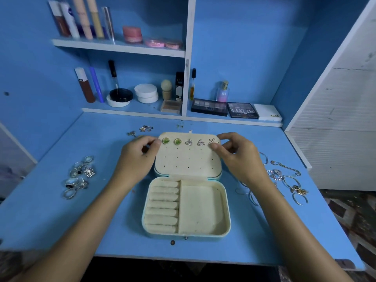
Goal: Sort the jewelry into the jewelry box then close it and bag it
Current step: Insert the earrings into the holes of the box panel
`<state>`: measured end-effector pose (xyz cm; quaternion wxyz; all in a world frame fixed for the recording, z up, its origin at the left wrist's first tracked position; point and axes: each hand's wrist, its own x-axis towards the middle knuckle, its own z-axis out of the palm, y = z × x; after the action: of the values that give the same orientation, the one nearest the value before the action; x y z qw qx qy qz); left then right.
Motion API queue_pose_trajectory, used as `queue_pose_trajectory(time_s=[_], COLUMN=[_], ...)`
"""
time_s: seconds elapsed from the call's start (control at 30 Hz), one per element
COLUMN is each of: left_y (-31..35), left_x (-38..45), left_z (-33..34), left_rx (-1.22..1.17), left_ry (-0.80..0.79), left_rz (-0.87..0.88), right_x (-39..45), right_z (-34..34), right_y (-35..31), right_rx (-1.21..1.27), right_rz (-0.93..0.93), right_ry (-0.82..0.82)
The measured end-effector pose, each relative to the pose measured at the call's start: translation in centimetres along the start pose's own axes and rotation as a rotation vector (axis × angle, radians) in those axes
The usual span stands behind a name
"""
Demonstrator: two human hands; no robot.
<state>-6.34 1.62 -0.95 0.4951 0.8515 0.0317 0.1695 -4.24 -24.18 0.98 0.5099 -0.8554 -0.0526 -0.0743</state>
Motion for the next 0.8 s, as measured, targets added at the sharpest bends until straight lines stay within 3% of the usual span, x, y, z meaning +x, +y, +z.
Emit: queue_pose_trajectory(time_s=[0.53,0.8], left_y=[-1.1,-0.9], left_x=[-0.7,-0.9], left_z=[0.2,0.1], left_rx=[0.096,0.036], left_ry=[0.04,0.063], left_rz=[0.054,0.042], right_x=[1.6,4.3], right_z=[-0.1,1.5], right_y=[0.3,-1.1], right_rx=[-0.104,-0.27], right_rz=[0.127,-0.154], right_ry=[-0.125,-0.022])
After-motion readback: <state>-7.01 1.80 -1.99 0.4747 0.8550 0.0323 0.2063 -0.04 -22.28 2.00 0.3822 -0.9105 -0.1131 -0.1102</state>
